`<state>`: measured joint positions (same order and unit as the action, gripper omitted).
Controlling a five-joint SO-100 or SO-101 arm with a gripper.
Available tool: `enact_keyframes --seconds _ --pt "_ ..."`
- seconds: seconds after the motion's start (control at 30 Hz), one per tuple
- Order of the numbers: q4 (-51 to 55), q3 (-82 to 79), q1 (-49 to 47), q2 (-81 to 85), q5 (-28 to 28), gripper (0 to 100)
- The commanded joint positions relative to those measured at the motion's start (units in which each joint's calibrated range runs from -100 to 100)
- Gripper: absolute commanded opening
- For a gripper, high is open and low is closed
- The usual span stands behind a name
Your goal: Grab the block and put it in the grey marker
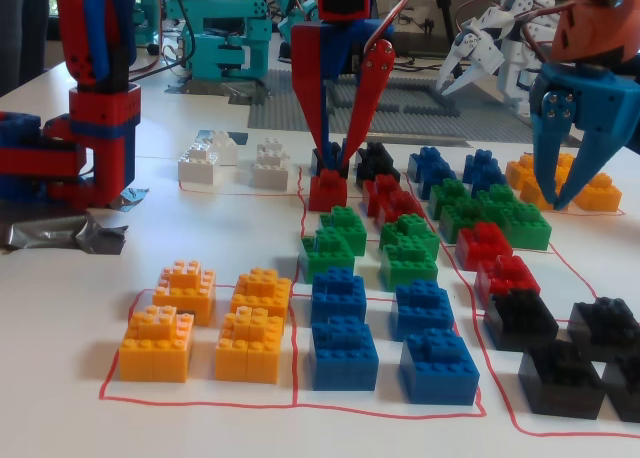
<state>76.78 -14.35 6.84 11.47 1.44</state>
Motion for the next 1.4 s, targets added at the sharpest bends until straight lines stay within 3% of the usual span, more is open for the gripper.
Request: enact_keyframes --seconds 0.0,0.53,0.83,1.0,1.17,1.37 --pt "-7.85 -3.91 1.7 1.15 -2.54 0" --pt "-7.61 -3.91 1.6 1.32 -2.78 0" --pt "-1.77 -4.72 -2.43 7.01 -4.93 1" --pt "-0.47 -6.45 -7.73 9.81 -8.74 1" --pt "-0.39 -7.9 -11.95 10.97 -12.8 15" --pt "-4.53 -11.26 -12.83 10.56 -11.92 21"
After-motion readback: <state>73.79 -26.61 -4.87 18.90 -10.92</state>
